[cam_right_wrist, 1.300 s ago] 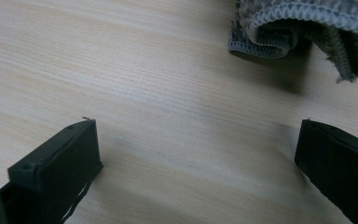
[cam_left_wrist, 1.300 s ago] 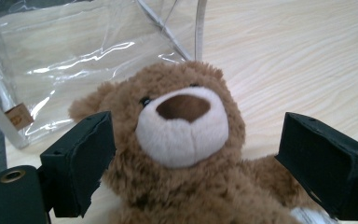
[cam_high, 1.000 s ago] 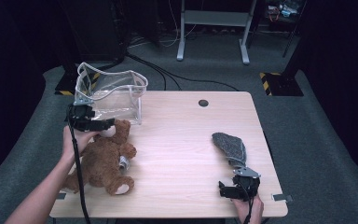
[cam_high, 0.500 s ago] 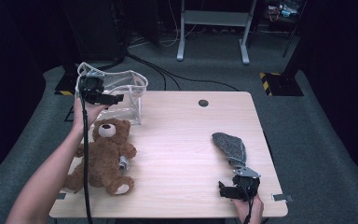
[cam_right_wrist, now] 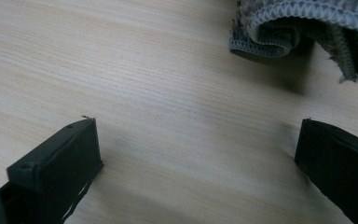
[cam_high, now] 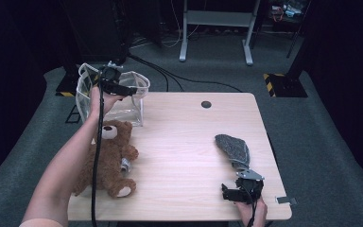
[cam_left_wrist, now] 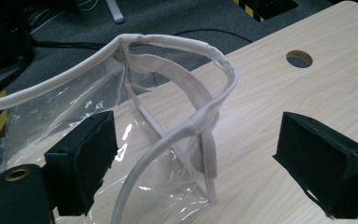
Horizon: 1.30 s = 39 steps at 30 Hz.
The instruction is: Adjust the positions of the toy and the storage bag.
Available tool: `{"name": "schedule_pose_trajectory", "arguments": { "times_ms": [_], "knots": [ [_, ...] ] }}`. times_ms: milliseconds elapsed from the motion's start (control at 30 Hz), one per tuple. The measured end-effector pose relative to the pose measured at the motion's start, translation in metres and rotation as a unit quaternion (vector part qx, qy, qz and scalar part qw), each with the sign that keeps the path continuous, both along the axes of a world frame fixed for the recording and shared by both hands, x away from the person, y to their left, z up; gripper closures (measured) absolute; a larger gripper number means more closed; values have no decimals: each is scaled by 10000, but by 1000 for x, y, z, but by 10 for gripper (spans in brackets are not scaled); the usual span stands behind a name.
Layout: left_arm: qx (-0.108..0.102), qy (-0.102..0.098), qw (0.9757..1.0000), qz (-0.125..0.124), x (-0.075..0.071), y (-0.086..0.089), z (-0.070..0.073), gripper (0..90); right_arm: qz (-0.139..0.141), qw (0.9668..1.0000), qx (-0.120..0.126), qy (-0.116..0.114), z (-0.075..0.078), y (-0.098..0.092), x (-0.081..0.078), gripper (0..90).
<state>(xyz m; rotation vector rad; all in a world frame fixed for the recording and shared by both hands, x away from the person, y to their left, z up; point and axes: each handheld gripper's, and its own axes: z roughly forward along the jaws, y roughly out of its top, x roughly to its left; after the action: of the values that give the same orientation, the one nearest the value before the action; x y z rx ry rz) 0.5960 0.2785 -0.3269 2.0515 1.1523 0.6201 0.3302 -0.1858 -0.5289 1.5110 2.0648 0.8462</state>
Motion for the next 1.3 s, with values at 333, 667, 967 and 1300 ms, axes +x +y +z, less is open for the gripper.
{"name": "schedule_pose_trajectory", "arguments": {
  "times_ms": [333,667,967,1300],
  "knots": [
    [168,44,9998,-67,22,-11,-12,324,19,10000,-7,-15,0,0,0,0],
    [328,107,9989,-311,29,-21,-23,631,-13,10000,28,-1,0,1,0,0],
    [415,-45,9971,-638,27,-21,-24,826,-23,10000,24,-4,0,1,0,0],
    [470,-242,9934,-1014,27,-36,-26,835,-9,10000,-8,-32,0,0,-1,0]
  ]
}}
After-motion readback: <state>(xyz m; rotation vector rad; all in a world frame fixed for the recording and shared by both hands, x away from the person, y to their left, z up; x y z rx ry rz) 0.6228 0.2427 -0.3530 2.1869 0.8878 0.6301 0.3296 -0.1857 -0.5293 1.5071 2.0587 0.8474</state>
